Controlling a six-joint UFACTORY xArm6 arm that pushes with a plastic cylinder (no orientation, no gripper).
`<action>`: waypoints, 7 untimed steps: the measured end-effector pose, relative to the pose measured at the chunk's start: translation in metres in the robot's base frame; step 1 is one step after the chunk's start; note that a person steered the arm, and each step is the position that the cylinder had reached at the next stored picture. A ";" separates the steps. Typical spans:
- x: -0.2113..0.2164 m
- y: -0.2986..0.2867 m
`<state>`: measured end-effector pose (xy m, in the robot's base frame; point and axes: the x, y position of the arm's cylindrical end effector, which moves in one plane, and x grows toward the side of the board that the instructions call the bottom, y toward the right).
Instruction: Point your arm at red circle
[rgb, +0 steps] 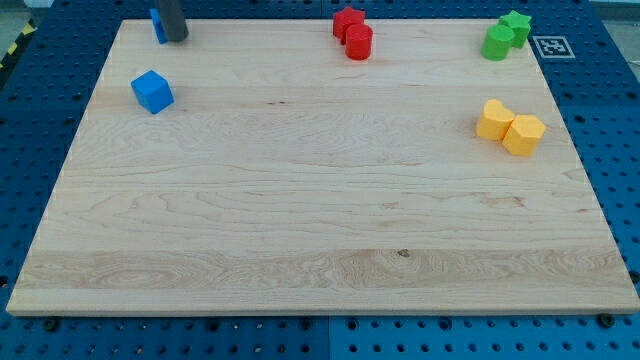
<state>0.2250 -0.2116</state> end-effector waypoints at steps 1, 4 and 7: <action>0.002 0.002; 0.089 0.104; 0.063 0.106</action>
<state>0.2876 -0.1056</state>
